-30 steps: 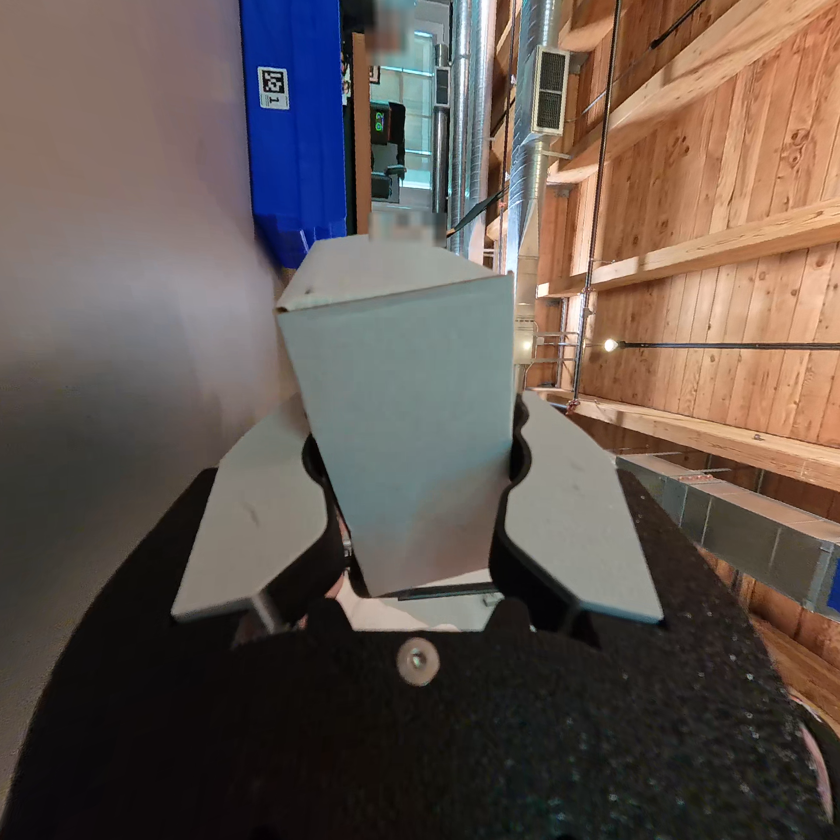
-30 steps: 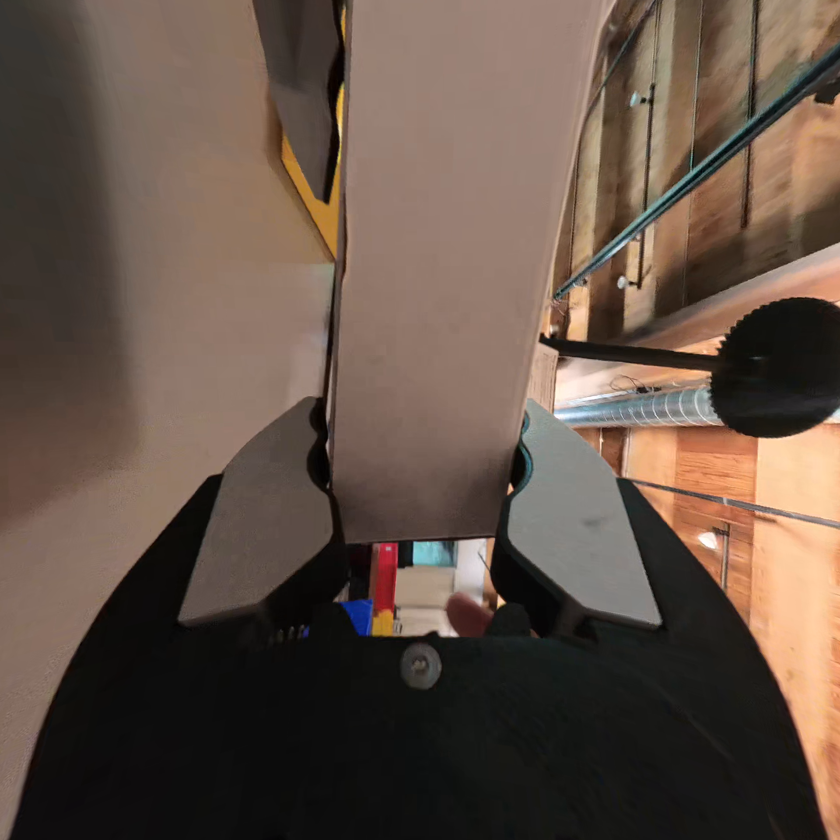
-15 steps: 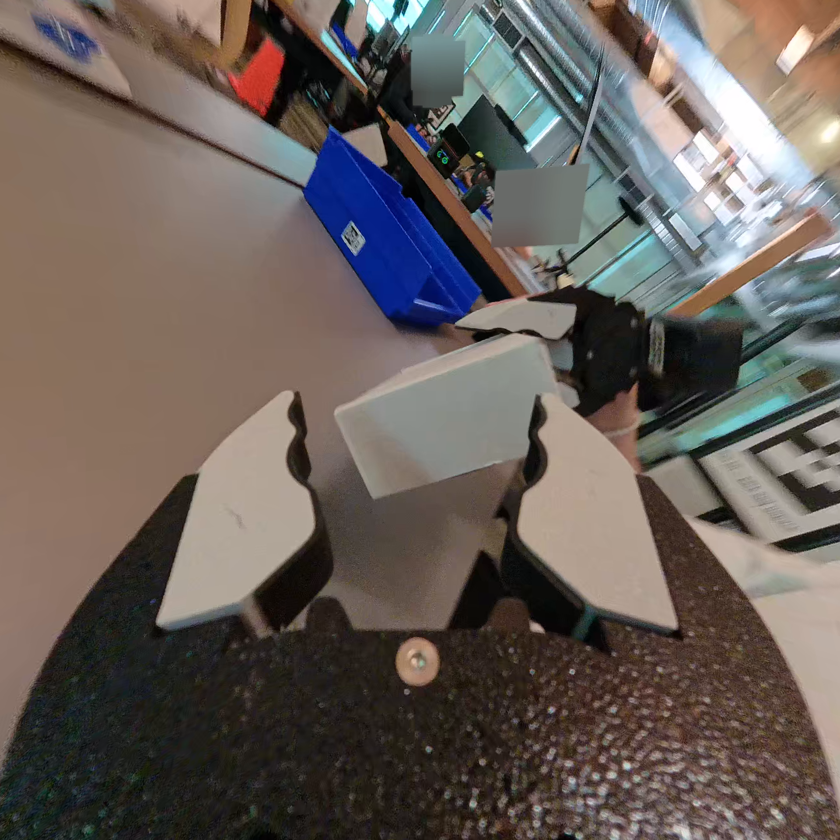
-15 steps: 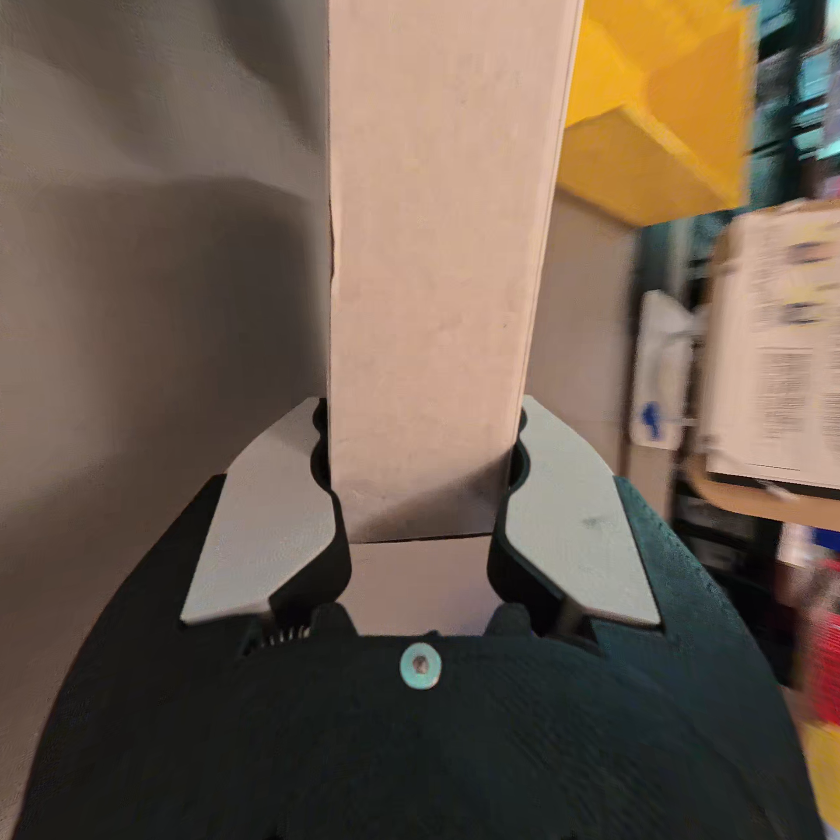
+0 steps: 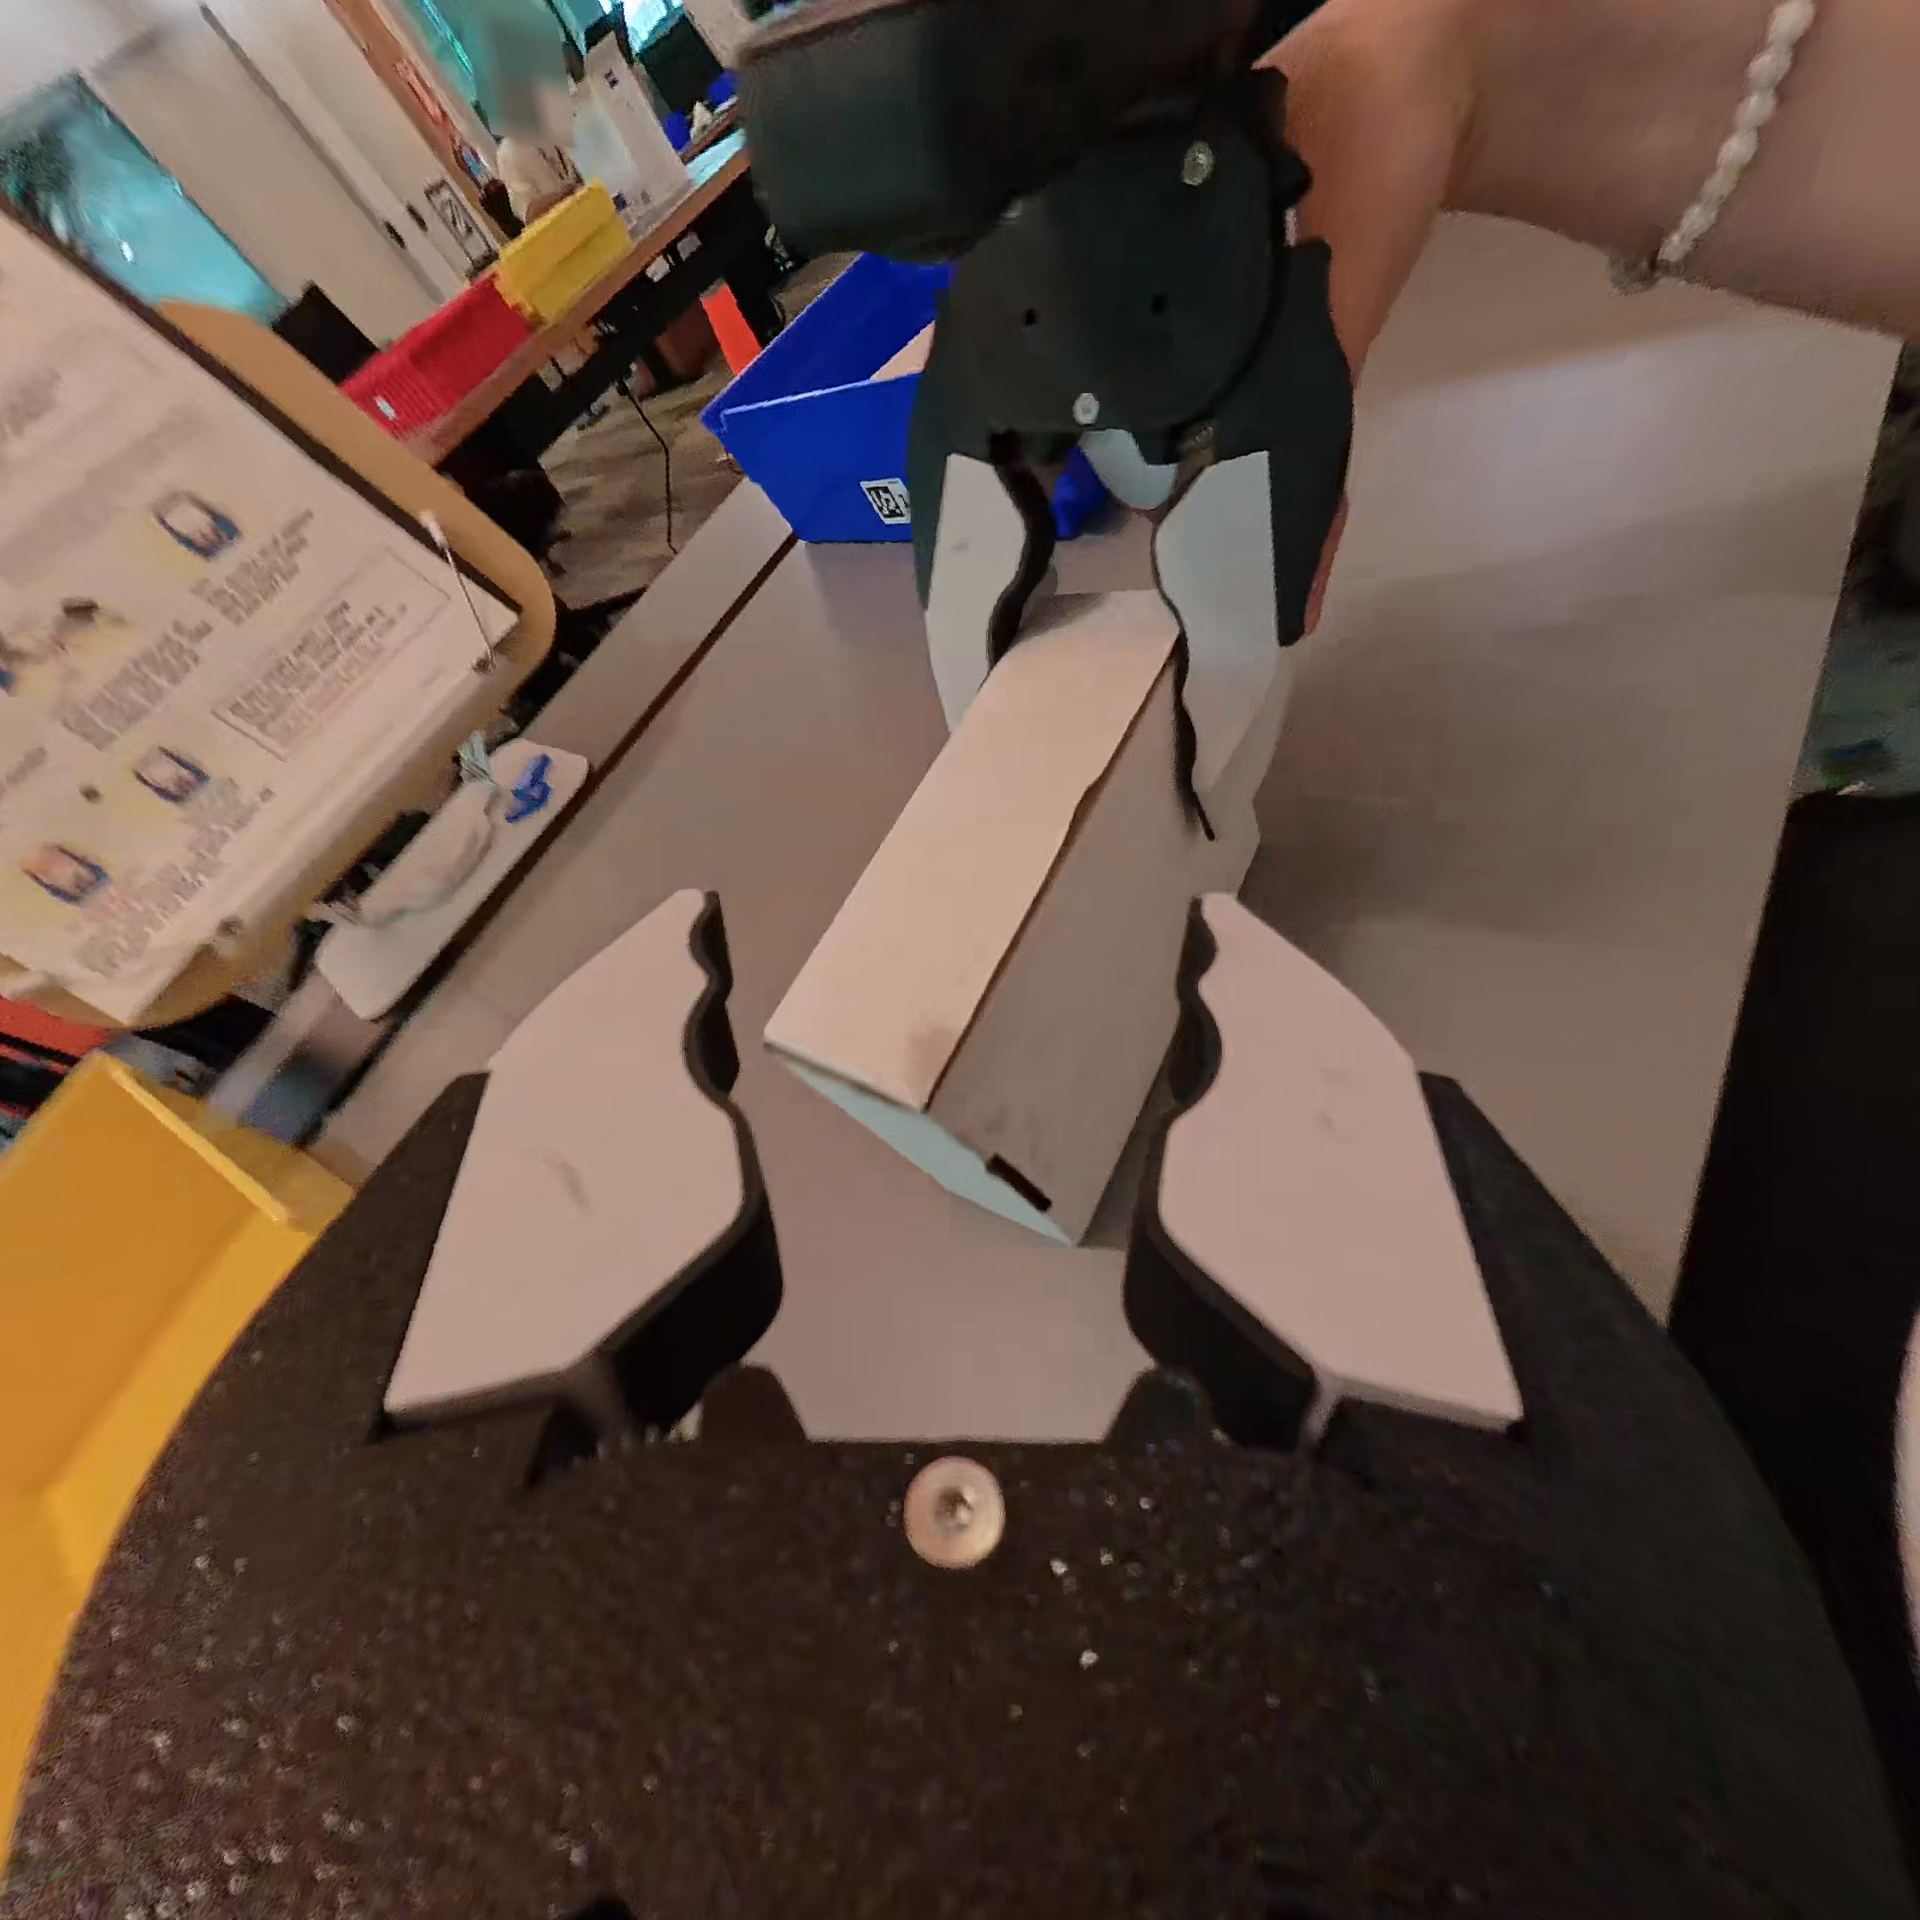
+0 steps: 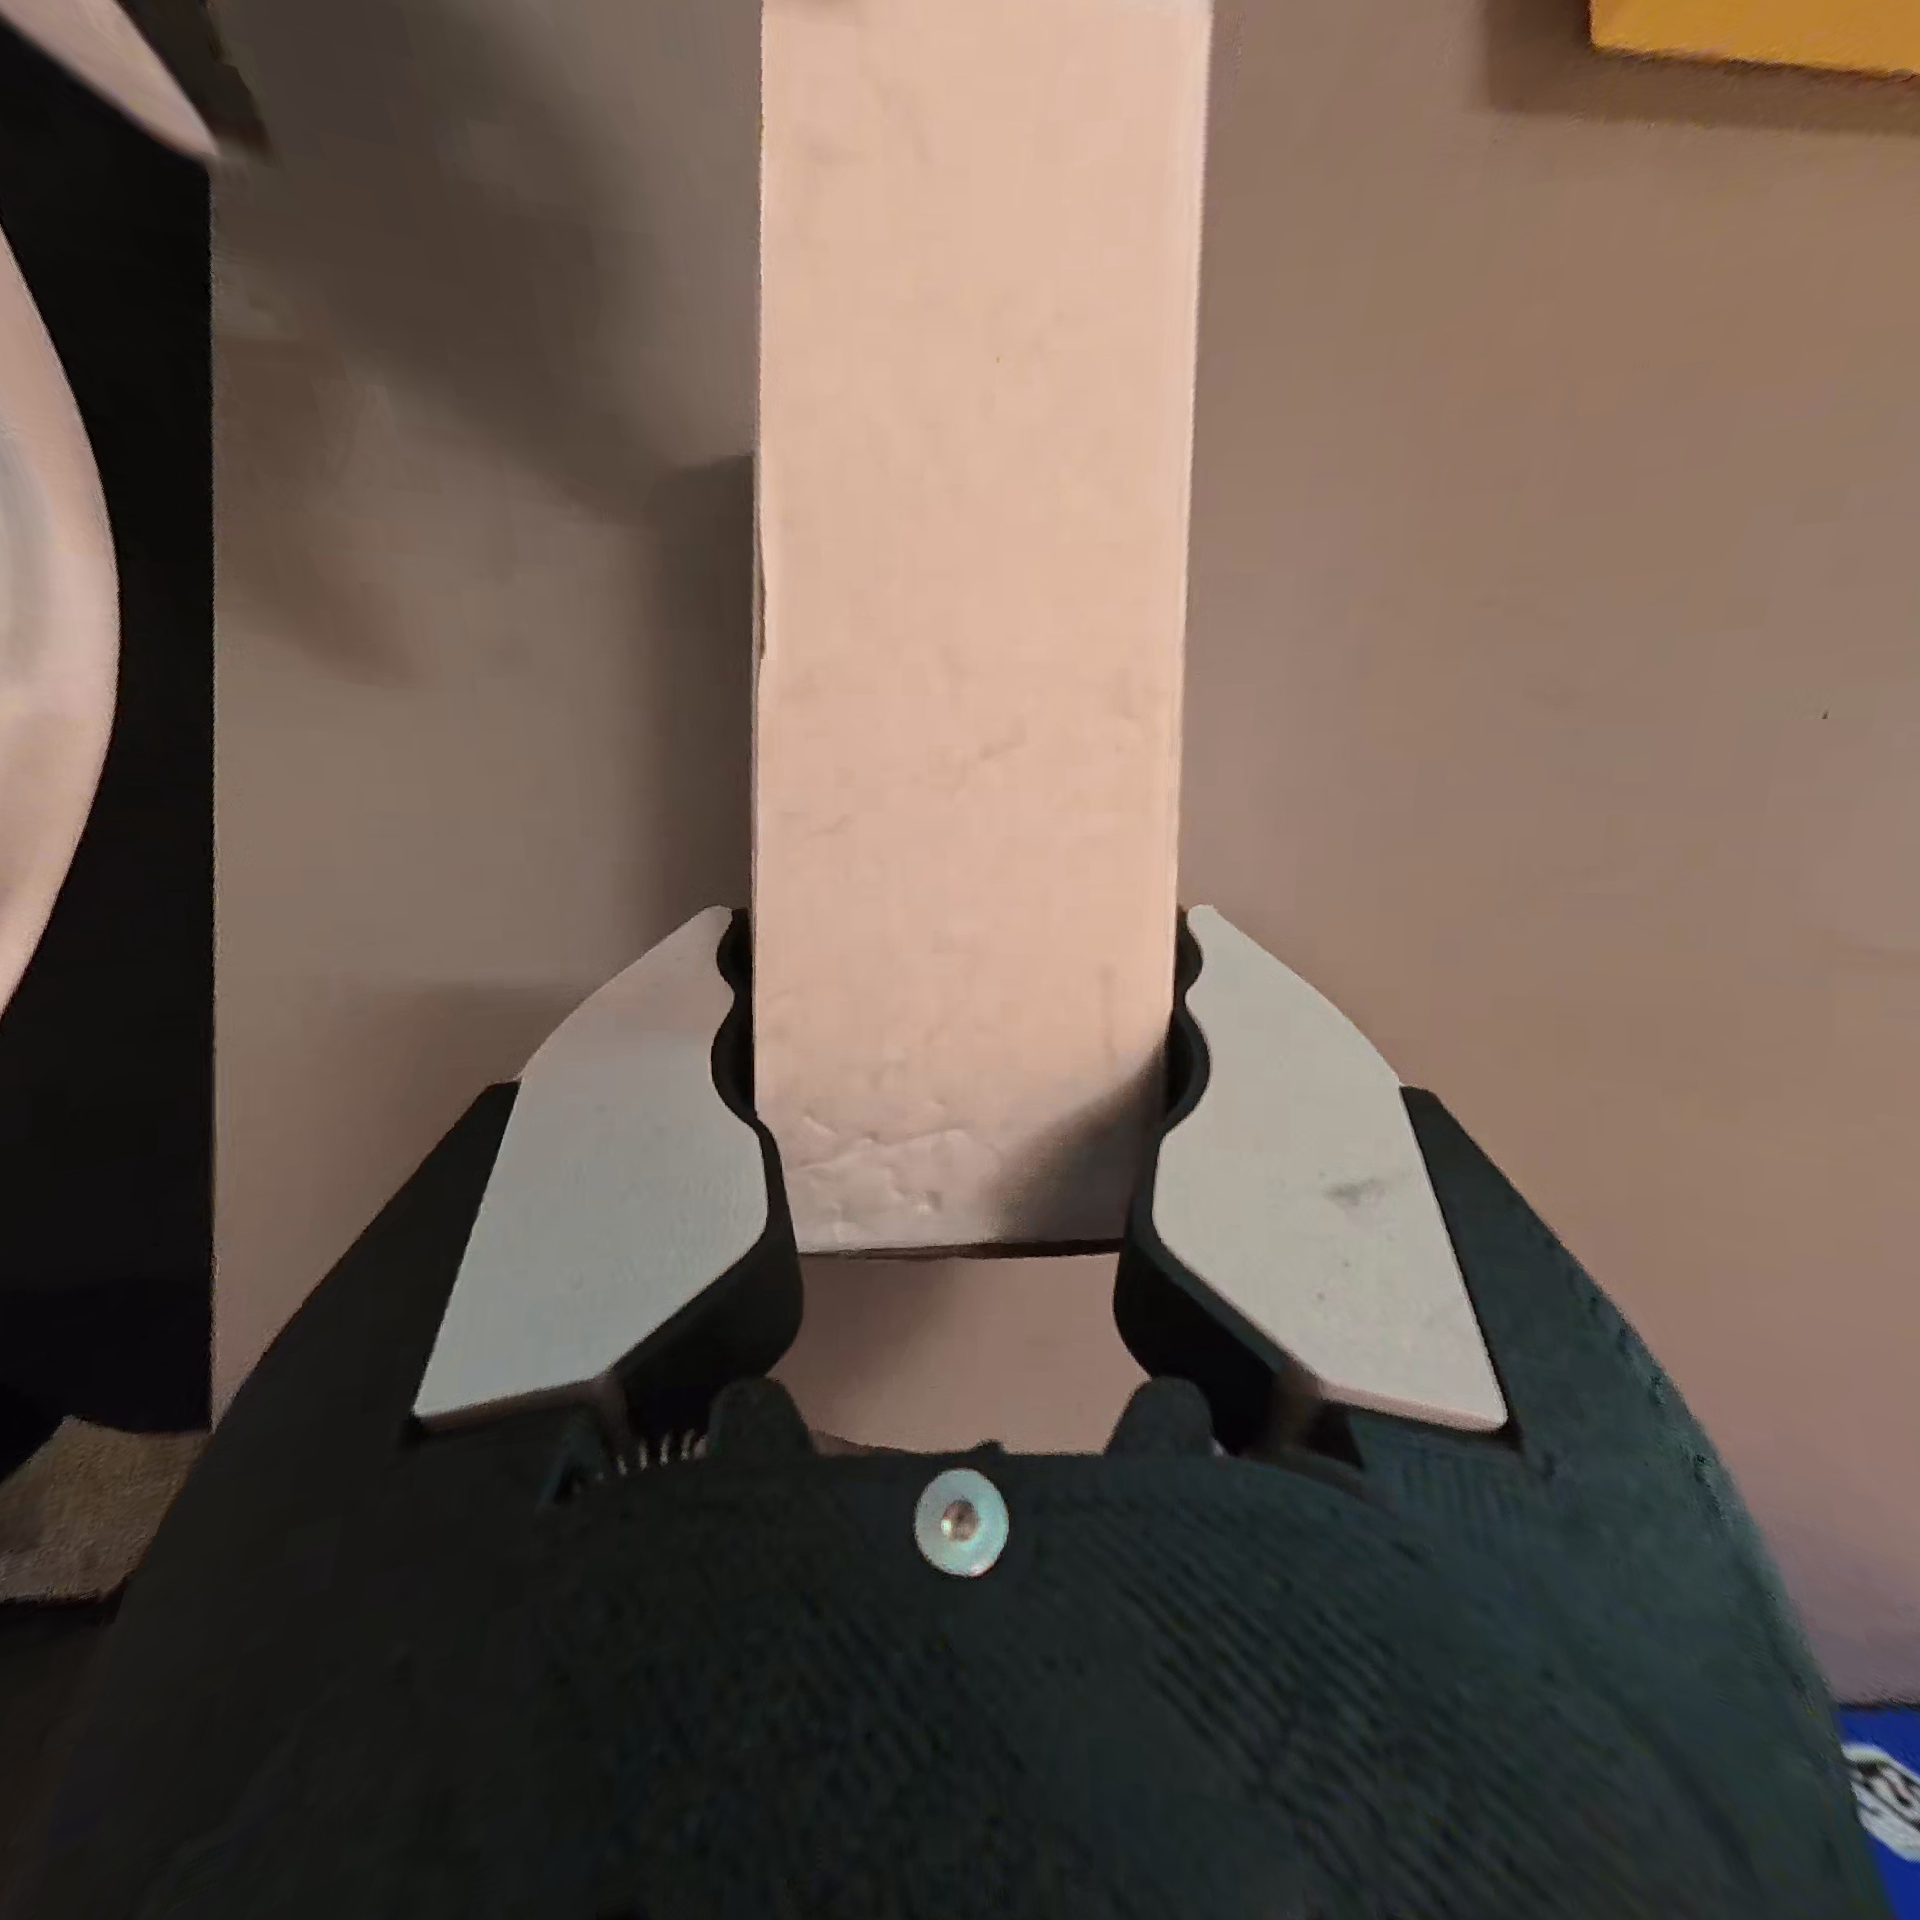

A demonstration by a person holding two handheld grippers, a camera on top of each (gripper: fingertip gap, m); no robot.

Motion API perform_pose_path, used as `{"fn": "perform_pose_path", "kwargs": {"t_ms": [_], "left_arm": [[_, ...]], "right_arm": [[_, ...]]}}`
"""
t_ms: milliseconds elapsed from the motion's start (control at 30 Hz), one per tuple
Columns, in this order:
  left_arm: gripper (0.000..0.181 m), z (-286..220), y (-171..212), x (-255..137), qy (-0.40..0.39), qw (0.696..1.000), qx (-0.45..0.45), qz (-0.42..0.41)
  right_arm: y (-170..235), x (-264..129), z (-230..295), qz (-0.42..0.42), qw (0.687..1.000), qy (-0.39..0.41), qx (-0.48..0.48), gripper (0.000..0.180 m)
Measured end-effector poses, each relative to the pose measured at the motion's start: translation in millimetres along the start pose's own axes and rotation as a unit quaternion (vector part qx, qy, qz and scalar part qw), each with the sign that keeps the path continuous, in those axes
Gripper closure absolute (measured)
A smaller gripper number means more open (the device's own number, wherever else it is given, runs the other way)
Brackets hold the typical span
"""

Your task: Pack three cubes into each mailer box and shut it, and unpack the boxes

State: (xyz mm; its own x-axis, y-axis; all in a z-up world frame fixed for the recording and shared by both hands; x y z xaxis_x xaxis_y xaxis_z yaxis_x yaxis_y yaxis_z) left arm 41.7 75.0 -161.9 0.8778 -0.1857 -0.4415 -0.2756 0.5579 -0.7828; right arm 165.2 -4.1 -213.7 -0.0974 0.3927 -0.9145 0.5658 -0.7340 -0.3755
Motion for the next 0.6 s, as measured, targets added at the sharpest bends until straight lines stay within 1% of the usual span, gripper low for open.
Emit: {"fn": "perform_pose_path", "kwargs": {"t_ms": [67, 133, 233, 333, 467, 533, 567, 600], "left_arm": [[0.108, -6, -3, 8, -0.010, 0.999, 0.036, 0.004], [0.115, -10, -3, 17, -0.010, 0.998, 0.051, 0.020], [0.120, -15, -7, 26, -0.007, 0.997, 0.074, 0.035], [0.131, -20, -14, 33, 0.009, 0.993, 0.106, 0.047], [0.138, -22, -28, 46, 0.016, 0.986, 0.155, 0.057], [0.141, -23, -34, 55, 0.024, 0.984, 0.168, 0.061], [0.143, -23, -37, 59, 0.027, 0.983, 0.173, 0.062], [0.145, -24, -40, 63, 0.029, 0.981, 0.180, 0.064]], "right_arm": [[-5, 1, -1, -0.035, 0.999, 0.025, -0.006, 0.104], [-6, 0, -1, -0.067, 0.996, 0.055, -0.001, 0.104], [-1, -6, 1, -0.133, 0.985, 0.107, 0.019, 0.093], [8, -10, 3, -0.213, 0.968, 0.115, 0.065, 0.083], [16, -13, 1, -0.321, 0.934, 0.116, 0.101, 0.087], [19, -14, -2, -0.337, 0.928, 0.117, 0.103, 0.094], [21, -15, -4, -0.337, 0.927, 0.121, 0.107, 0.092], [23, -18, -8, -0.339, 0.924, 0.136, 0.116, 0.079]]}}
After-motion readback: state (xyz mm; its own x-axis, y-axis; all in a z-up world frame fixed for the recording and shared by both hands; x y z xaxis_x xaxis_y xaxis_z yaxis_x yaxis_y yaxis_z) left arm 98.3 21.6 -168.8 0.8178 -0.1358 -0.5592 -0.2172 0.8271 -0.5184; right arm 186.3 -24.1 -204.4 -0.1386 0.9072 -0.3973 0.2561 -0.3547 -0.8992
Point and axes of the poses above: each gripper's, where its closed fingertips meet, x out along the fingers, y out of its underside, z = x × y across the jaws, the point moved 5 cm from there along -x, back along the fingers, and after that the axes turned 8 degrees about z, right-handed, at the moved point
